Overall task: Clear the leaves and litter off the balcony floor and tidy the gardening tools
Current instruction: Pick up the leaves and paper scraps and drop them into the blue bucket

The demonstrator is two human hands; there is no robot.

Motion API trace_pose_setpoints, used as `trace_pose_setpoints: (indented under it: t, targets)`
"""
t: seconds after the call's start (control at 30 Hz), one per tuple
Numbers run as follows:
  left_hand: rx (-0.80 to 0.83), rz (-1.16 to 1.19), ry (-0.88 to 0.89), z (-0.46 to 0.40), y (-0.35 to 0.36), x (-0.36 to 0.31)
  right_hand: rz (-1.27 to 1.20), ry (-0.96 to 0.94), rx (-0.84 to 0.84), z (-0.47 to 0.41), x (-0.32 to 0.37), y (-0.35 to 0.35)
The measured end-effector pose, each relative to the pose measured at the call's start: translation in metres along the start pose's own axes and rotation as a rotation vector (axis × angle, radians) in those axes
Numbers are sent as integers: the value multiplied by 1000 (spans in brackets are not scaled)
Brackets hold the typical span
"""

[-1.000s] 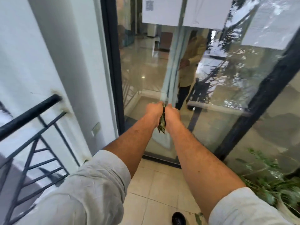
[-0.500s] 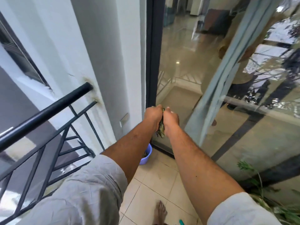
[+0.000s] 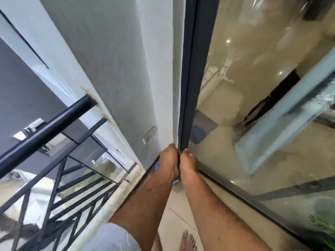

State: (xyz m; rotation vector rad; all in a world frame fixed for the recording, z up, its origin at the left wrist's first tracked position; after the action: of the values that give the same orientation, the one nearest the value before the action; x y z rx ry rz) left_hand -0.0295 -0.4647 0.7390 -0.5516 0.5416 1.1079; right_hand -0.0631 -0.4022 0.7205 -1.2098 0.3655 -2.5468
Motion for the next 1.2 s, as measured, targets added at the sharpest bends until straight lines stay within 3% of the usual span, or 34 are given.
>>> trace_pose_setpoints:
  t: [0.17, 0.33, 0.43, 0.8, 1.03, 1.2]
  targets:
    - [2, 205, -87, -101, 25, 34, 27, 33, -66, -68, -24, 58]
    - [132, 317, -198, -234, 62, 101, 104, 61, -138, -156, -80, 129]
    - [66, 353, -309, -259, 65, 102, 117, 90, -137, -198, -109, 161]
    - [33, 364, -458, -453, 97, 211, 90, 281, -145, -333, -222, 271]
    - [110, 390, -498, -514, 105, 263, -37, 333, -158, -388, -294, 305]
    - [62, 308, -469, -530, 110, 271, -51, 361, -154, -405, -306, 314]
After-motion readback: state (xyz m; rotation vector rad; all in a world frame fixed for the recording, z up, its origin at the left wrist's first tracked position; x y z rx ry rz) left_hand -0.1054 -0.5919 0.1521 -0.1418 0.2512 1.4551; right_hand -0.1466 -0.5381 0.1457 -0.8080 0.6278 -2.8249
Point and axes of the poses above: each hand's wrist, its own z-axis away from the middle knuckle, its own y-axis out of the palm, x = y × z, the point moved 2 cm from there along -z, towards the middle knuckle, and after that the axes turned 12 degrees about -x, right-handed, at the moved point
